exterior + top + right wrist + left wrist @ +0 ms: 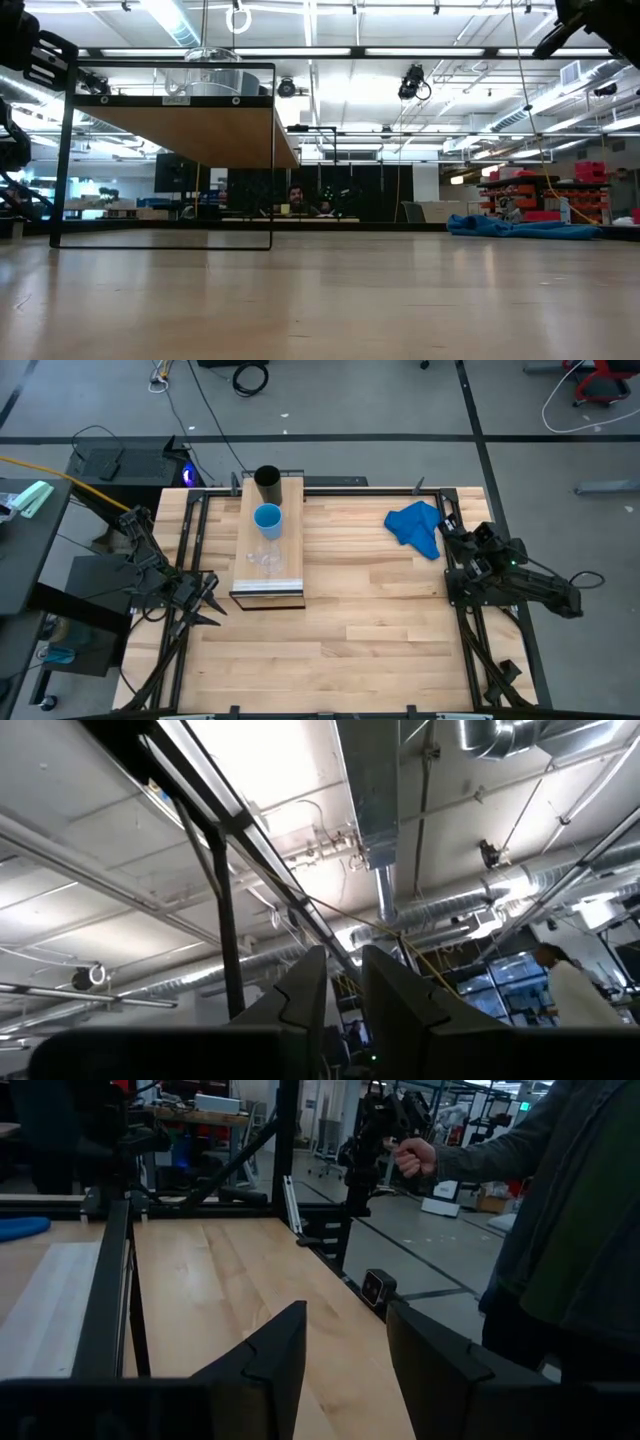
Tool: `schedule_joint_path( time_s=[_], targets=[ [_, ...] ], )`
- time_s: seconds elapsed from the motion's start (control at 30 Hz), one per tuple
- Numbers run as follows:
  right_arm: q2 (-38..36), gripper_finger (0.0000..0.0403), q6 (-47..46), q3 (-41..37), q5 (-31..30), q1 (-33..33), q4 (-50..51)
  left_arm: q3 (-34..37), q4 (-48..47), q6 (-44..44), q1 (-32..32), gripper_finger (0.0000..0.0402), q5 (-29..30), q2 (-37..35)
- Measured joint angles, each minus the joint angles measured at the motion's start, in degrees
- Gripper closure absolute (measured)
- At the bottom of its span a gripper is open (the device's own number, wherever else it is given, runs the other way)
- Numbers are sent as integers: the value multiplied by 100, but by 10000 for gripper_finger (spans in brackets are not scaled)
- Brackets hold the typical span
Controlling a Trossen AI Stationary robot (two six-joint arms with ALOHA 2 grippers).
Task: Stack small to large cups/mugs on shelf
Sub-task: Return to Home Position
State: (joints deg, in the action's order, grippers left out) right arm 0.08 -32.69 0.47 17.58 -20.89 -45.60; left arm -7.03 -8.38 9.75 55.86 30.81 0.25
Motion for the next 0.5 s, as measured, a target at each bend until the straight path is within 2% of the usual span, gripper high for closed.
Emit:
schedule_joint_path(
  time_s=[0.2,0.5],
  targets=[
    [-2,328,75,0,-6,1,153,0,0,-10,0,260,0,0],
    [96,328,546,0,-11,1,1461,0,-264,-8,0,256,-2,8]
  ],
)
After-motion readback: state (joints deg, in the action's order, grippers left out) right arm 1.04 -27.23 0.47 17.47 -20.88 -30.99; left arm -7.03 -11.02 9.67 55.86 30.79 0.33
